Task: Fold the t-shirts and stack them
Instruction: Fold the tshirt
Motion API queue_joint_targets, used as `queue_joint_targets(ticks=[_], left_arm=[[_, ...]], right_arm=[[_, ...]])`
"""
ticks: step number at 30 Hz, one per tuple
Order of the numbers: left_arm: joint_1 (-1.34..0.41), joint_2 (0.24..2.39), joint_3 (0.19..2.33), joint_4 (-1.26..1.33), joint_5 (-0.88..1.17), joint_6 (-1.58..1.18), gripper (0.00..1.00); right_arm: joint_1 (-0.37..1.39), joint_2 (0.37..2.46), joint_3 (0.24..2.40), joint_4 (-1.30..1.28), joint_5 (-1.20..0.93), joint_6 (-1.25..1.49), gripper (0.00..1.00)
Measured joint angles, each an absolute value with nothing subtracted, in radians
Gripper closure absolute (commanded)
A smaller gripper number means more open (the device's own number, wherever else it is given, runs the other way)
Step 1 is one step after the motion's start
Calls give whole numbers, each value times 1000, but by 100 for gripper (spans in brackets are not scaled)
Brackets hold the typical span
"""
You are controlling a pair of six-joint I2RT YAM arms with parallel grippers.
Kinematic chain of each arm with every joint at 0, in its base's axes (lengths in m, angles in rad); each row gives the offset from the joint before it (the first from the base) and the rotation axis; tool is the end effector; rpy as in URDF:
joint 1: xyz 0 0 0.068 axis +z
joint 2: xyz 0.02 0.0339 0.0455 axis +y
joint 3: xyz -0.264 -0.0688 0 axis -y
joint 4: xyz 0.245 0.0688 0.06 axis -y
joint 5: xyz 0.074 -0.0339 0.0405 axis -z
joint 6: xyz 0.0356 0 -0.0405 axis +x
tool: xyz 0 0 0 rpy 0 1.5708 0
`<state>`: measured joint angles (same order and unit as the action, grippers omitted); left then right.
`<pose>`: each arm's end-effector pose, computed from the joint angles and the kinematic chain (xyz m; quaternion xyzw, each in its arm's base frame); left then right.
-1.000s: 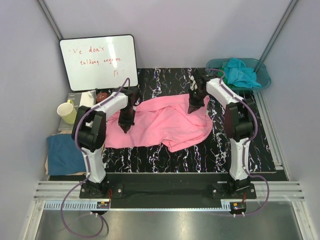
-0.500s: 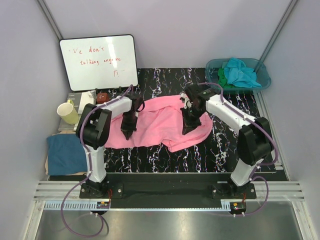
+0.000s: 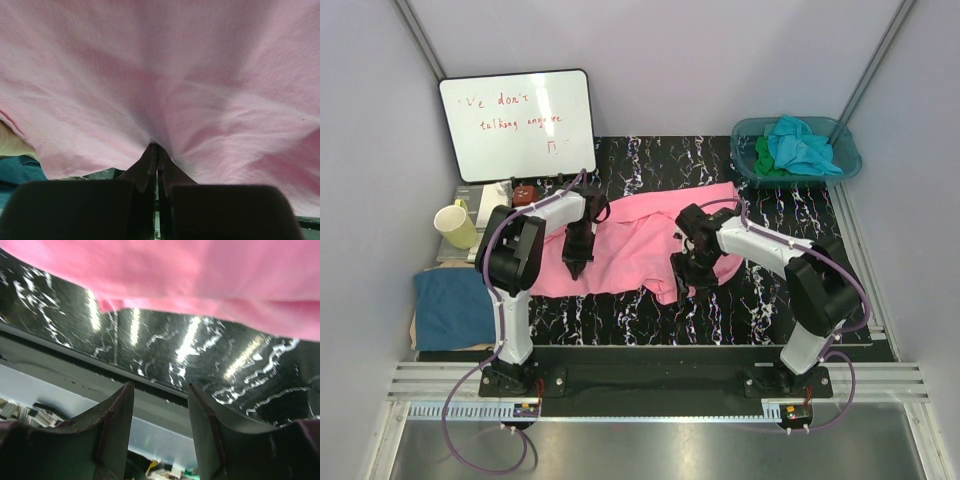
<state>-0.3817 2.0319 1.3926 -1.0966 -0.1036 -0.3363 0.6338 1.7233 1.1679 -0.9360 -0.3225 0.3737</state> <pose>0.3279 -0.1277 0.1440 -0.0269 -0.9949 -0.0772 0.0590 0.2419 0.1918 0.1888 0.1342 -0.9771 -0.1594 0.0431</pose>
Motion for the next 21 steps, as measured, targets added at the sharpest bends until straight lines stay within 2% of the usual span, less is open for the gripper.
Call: queue_joint_targets(ticks=[13, 21], left_arm=[[-382, 2028, 1385, -1095, -104, -342, 100], [-382, 2018, 1366, -1093, -104, -347, 100]], right_arm=[[825, 1842, 1229, -760, -279, 424, 46], [879, 1932, 1289, -745, -164, 422, 51]])
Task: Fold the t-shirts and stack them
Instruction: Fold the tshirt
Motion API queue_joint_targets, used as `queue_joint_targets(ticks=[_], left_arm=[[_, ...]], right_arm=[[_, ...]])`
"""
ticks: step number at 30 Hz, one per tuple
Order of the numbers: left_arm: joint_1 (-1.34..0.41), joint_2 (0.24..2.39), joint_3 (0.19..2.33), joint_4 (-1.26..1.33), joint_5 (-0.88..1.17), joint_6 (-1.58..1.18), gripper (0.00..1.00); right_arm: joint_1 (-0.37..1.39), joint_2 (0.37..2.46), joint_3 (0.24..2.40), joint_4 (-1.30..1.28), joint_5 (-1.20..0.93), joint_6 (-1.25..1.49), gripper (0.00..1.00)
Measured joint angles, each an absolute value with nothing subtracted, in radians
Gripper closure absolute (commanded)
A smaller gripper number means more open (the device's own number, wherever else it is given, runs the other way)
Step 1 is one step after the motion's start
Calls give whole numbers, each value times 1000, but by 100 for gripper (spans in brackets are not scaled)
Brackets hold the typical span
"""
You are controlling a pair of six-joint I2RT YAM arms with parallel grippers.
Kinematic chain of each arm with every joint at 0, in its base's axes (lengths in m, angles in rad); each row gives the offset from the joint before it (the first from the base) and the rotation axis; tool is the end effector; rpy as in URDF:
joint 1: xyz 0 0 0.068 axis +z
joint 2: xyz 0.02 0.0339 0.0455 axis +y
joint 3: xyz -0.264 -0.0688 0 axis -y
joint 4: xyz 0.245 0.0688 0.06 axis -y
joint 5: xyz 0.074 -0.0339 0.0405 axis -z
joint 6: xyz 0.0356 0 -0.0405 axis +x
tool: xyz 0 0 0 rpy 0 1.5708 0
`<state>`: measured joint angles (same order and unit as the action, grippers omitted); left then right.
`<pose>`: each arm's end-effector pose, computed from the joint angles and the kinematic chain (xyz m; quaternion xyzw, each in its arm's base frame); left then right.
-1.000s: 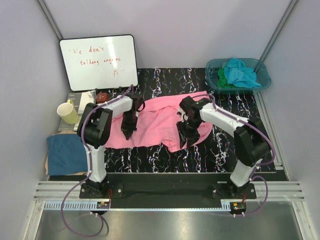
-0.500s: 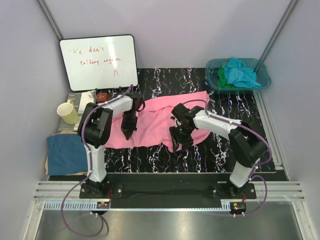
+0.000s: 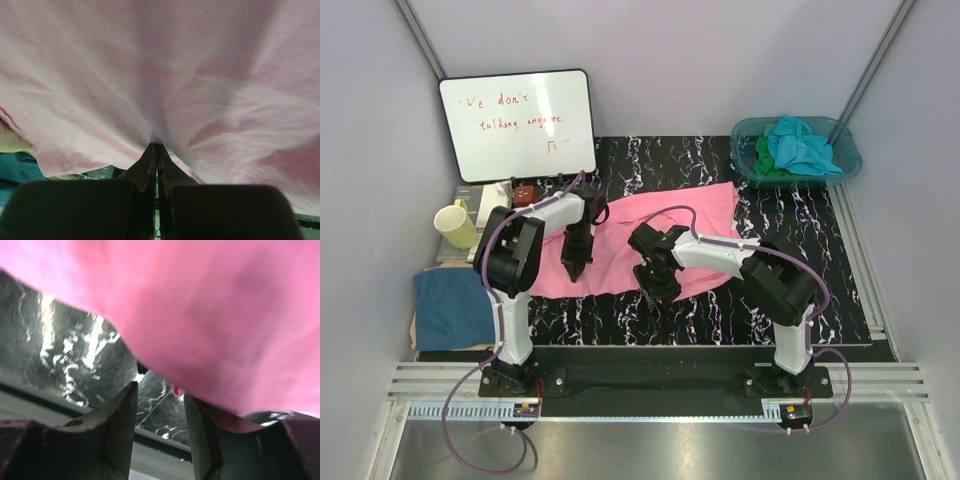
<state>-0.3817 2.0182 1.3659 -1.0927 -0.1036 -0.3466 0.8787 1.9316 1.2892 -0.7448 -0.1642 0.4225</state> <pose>0.3228 -0.1256 0.1427 -0.0220 -0.9946 -0.0791 0.0628 0.2286 0.2849 0.1545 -0.2317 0.9650 0.1203 0.0232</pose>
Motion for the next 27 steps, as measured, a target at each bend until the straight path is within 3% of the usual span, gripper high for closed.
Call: queue_joint_targets(ticks=[9, 13, 14, 16, 21, 27], left_arm=[[-382, 2017, 1365, -1093, -104, -348, 100], [-382, 2017, 1365, -1093, -103, -348, 100], [-382, 2017, 1365, -1093, -103, -348, 100], [-382, 2017, 1365, -1093, -103, -348, 100], [-382, 2017, 1365, -1093, -103, -349, 100], [-381, 2017, 1366, -1093, -103, -350, 100]], right_arm=[[879, 1941, 1337, -764, -3, 392, 57], [880, 1954, 1345, -776, 38, 371, 71], [880, 1963, 1350, -781, 46, 364, 82], [881, 1971, 1359, -792, 65, 352, 89], [888, 1983, 1377, -809, 109, 325, 97], [890, 1977, 1368, -816, 204, 294, 100]])
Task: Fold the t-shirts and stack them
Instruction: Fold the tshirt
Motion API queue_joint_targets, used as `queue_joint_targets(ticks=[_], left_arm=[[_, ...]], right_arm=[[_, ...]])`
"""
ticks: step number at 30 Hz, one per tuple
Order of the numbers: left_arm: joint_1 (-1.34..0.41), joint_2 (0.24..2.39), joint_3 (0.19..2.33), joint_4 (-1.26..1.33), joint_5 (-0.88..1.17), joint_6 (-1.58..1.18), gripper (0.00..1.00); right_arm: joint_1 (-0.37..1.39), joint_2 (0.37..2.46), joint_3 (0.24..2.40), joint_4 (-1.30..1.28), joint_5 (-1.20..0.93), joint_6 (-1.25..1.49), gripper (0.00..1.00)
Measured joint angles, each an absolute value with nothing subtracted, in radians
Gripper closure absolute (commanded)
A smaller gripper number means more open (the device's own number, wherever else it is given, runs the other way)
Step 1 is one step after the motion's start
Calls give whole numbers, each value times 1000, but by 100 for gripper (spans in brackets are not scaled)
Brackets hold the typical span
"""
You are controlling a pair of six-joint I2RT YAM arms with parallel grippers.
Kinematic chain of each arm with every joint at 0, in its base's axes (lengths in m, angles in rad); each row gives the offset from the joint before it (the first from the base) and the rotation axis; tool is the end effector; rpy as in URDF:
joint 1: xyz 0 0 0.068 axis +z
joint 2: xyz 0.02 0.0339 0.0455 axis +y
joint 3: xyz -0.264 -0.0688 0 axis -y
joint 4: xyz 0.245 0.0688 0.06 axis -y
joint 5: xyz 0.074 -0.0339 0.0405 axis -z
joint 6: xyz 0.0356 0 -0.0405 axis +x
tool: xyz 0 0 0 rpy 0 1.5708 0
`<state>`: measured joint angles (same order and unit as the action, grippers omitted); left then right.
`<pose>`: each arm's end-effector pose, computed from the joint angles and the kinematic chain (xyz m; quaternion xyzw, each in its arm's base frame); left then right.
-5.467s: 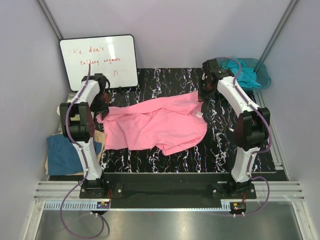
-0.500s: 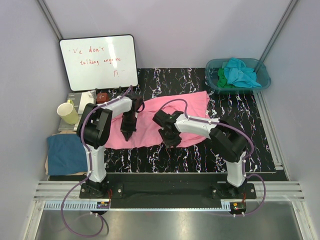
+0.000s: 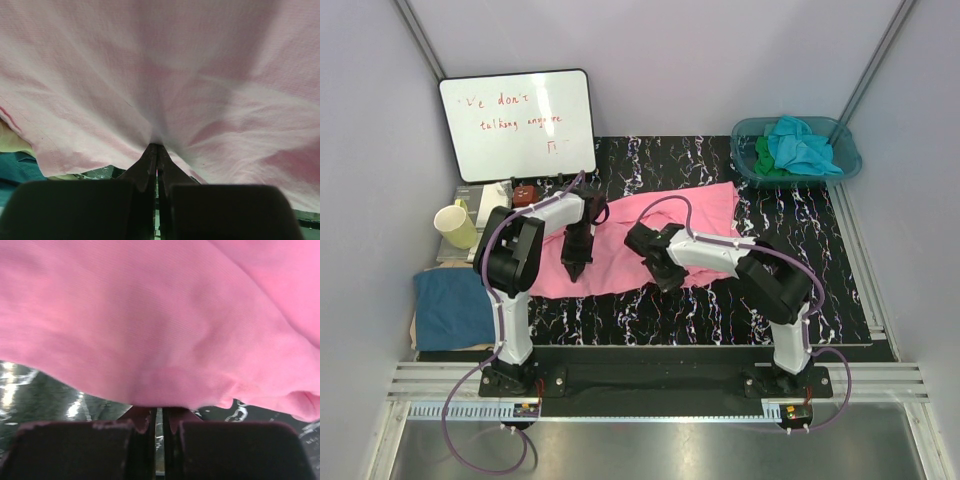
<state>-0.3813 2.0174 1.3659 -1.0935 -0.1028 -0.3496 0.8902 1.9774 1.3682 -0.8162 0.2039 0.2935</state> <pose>0.3228 -0.1255 0.1430 -0.0202 -0.9947 -0.0788 0.0629 0.2419 0.2873 0.1573 -0.2846 0.9505 -0.0439 0.1166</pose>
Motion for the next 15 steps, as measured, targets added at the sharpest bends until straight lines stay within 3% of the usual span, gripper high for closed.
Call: queue_joint_targets(ticks=[15], left_arm=[[-381, 2045, 1397, -1124, -104, -356, 100]], right_arm=[[890, 1654, 1260, -1052, 242, 348, 100]])
